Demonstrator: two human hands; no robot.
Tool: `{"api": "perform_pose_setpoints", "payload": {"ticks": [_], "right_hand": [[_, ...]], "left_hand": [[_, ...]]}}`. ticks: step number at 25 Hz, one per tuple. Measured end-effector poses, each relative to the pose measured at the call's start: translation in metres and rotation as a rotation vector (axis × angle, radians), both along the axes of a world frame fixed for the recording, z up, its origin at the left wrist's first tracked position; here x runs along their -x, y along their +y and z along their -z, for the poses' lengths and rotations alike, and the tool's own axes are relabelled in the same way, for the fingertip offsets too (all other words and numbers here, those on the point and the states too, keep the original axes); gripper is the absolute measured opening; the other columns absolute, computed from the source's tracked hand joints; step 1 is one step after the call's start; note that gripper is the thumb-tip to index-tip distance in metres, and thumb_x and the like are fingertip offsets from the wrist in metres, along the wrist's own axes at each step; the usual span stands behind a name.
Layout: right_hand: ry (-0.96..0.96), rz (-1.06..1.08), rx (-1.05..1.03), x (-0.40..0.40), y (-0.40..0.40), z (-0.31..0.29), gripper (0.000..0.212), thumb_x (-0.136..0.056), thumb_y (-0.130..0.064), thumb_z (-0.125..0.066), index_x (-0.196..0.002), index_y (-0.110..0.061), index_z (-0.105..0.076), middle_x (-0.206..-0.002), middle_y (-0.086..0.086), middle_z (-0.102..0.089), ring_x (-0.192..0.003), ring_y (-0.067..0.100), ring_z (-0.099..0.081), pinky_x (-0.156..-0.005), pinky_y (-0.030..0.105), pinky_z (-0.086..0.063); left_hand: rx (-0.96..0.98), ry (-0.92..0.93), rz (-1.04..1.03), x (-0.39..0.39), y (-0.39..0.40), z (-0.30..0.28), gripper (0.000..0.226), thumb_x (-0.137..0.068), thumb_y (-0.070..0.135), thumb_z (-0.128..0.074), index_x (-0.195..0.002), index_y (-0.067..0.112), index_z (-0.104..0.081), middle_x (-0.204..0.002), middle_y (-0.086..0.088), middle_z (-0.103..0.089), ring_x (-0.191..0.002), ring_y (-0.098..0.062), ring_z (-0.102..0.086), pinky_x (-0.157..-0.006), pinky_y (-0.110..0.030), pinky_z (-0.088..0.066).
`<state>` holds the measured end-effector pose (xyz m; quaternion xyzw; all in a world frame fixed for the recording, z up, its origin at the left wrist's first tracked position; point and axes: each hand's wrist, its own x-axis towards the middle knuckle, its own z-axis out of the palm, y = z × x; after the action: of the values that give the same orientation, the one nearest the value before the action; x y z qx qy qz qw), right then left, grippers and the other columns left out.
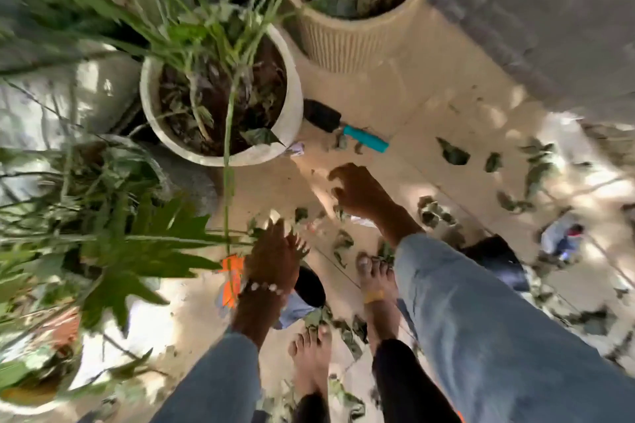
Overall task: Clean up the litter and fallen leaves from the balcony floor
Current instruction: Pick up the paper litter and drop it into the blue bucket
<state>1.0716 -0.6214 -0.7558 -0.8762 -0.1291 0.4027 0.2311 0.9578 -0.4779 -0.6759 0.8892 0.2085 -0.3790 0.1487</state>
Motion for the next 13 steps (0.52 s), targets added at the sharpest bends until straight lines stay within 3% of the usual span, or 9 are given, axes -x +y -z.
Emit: {"api": "perform_pose_setpoints", "payload": {"ticks": [1, 3, 5, 6, 8, 9, 11, 13], "right_hand": [[-0.019, -0.115, 0.015, -0.007, 0.019, 0.025, 0.043, -0.094, -0.019, -0.05, -0.137, -0.015, -0.045, -0.145, 0.011, -0.038, -0.131, 0.032, -0.037, -0.107, 0.043, -0.036], [-0.076, -0.3, 0.069, -0.019, 0.05, 0.064, 0.054, -0.095, -0.021, -0.048, -0.146, -0.022, -0.031, -0.159, 0.006, -0.01, -0.142, 0.033, -0.019, -0.112, 0.045, -0.031], [-0.117, -0.423, 0.137, -0.026, 0.071, 0.088, 0.057, -0.097, -0.021, -0.043, -0.149, -0.028, -0.022, -0.16, 0.002, 0.009, -0.146, 0.034, -0.002, -0.114, 0.05, -0.023], [-0.15, -0.452, 0.156, -0.03, 0.077, 0.095, 0.057, -0.097, -0.021, -0.041, -0.15, -0.029, -0.022, -0.16, 0.002, 0.011, -0.147, 0.034, 0.003, -0.114, 0.052, -0.021], [-0.216, -0.444, 0.144, -0.034, 0.087, 0.11, 0.054, -0.098, -0.019, -0.039, -0.149, -0.027, -0.024, -0.161, 0.001, 0.004, -0.147, 0.034, 0.002, -0.114, 0.053, -0.019], [-0.244, -0.422, 0.121, -0.034, 0.089, 0.112, 0.053, -0.098, -0.018, -0.039, -0.149, -0.023, -0.026, -0.161, 0.003, -0.004, -0.146, 0.033, -0.003, -0.113, 0.052, -0.021], [-0.318, -0.372, 0.091, -0.023, 0.084, 0.111, 0.046, -0.096, -0.015, -0.04, -0.143, -0.014, -0.04, -0.153, 0.01, -0.029, -0.139, 0.034, -0.028, -0.109, 0.046, -0.034], [-0.516, -0.248, 0.056, -0.001, 0.071, 0.098, 0.032, -0.093, -0.014, -0.047, -0.121, -0.008, -0.061, -0.12, 0.014, -0.062, -0.107, 0.03, -0.06, -0.09, 0.038, -0.05]], "left_hand": [[0.065, 0.063, -0.186, 0.006, 0.01, 0.019, 0.052, -0.101, 0.027, -0.042, -0.15, 0.02, -0.028, -0.137, -0.019, -0.053, -0.114, -0.036, -0.059, -0.093, -0.038, -0.045], [0.223, 0.053, -0.713, 0.012, 0.025, 0.042, 0.058, -0.098, 0.018, -0.045, -0.15, 0.024, -0.022, -0.124, -0.026, -0.06, -0.088, -0.035, -0.067, -0.067, -0.039, -0.059], [0.399, 0.052, -1.08, 0.017, 0.029, 0.052, 0.046, -0.101, 0.008, -0.042, -0.145, 0.012, -0.031, -0.116, -0.024, -0.064, -0.074, -0.026, -0.066, -0.049, -0.028, -0.057], [0.486, 0.041, -1.285, 0.018, 0.028, 0.054, 0.035, -0.102, 0.006, -0.039, -0.137, 0.008, -0.04, -0.102, -0.022, -0.069, -0.066, -0.024, -0.066, -0.044, -0.028, -0.056], [0.596, -0.024, -1.625, 0.023, 0.027, 0.065, 0.026, -0.102, 0.003, -0.037, -0.124, 0.003, -0.049, -0.077, -0.017, -0.072, -0.064, -0.028, -0.068, -0.043, -0.032, -0.056], [0.61, -0.086, -1.706, 0.027, 0.03, 0.073, 0.025, -0.099, 0.001, -0.041, -0.123, 0.0, -0.049, -0.085, -0.019, -0.072, -0.076, -0.033, -0.069, -0.047, -0.035, -0.058], [0.597, -0.172, -1.723, 0.027, 0.03, 0.08, 0.046, -0.09, -0.006, -0.052, -0.134, 0.003, -0.042, -0.116, -0.029, -0.063, -0.102, -0.042, -0.065, -0.064, -0.041, -0.061], [0.567, -0.205, -1.678, 0.021, 0.023, 0.074, 0.053, -0.091, -0.002, -0.054, -0.139, 0.015, -0.038, -0.122, -0.021, -0.06, -0.108, -0.035, -0.062, -0.081, -0.04, -0.057]]}}
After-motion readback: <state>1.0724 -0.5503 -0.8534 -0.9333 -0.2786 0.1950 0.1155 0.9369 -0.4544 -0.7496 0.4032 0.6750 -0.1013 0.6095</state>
